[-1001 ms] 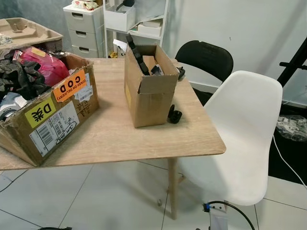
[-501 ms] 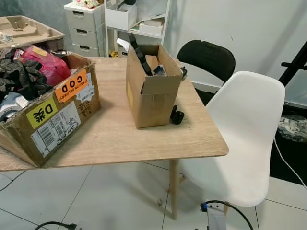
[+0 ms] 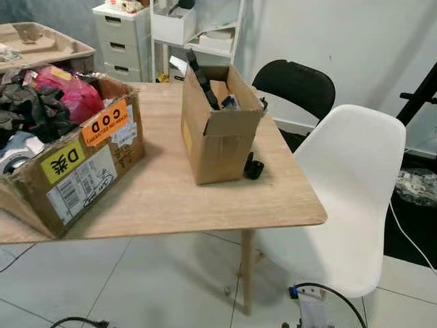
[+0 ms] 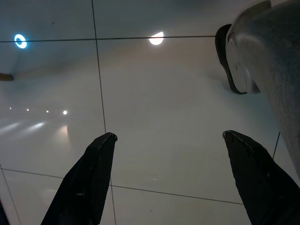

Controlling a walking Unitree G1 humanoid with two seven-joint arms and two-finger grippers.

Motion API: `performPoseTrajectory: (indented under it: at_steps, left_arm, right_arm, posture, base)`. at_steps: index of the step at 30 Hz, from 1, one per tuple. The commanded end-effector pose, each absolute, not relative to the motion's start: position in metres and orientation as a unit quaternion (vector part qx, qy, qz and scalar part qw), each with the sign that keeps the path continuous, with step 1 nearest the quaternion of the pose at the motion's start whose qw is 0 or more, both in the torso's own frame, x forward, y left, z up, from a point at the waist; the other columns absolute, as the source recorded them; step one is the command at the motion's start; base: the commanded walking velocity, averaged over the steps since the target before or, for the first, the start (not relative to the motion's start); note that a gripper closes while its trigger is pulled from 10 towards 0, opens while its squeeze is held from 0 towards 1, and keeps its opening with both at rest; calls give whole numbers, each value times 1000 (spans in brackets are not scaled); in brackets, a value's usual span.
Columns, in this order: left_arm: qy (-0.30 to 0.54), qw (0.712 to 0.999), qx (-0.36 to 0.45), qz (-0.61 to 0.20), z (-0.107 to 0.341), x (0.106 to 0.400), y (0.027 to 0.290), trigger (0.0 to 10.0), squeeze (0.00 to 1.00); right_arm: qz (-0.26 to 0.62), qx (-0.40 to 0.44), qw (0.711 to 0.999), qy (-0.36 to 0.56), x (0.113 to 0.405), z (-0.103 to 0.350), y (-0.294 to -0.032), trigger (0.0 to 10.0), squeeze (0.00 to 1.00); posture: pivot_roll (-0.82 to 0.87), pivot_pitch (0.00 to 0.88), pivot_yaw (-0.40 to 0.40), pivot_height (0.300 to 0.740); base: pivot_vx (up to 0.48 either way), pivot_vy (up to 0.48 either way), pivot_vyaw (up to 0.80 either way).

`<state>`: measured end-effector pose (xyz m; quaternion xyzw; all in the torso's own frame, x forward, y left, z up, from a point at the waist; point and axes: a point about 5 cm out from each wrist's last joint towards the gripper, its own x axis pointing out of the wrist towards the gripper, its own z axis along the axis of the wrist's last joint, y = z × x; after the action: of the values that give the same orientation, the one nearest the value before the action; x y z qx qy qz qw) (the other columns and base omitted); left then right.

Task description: Picking trash to rubbish bin

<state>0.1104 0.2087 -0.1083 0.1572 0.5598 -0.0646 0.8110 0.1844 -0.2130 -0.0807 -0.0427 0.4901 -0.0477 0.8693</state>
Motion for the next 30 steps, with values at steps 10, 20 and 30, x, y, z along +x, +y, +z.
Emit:
performPoseTrajectory:
  at_steps: [10,20,30]
  left_arm:
    - [569,805,149,-83,-112,105,196,10000,0]
    - [574,800,153,-84,-113,101,199,10000,0]
    - [571,801,157,-83,-112,103,201,10000,0]
  right_arm:
    - [-50,-34,863,501,181,-83,-209,10000,0]
    - [-54,-28,860,507,176,-86,-208,10000,0]
    - [-58,-22,858,510,173,-87,-209,10000,0]
  posture:
    - [107,37,-77,740]
    - [108,44,-56,740]
    - [109,53,-49,740]
  base:
    - [-328,0,0]
    - [-330,0,0]
    - [-335,0,0]
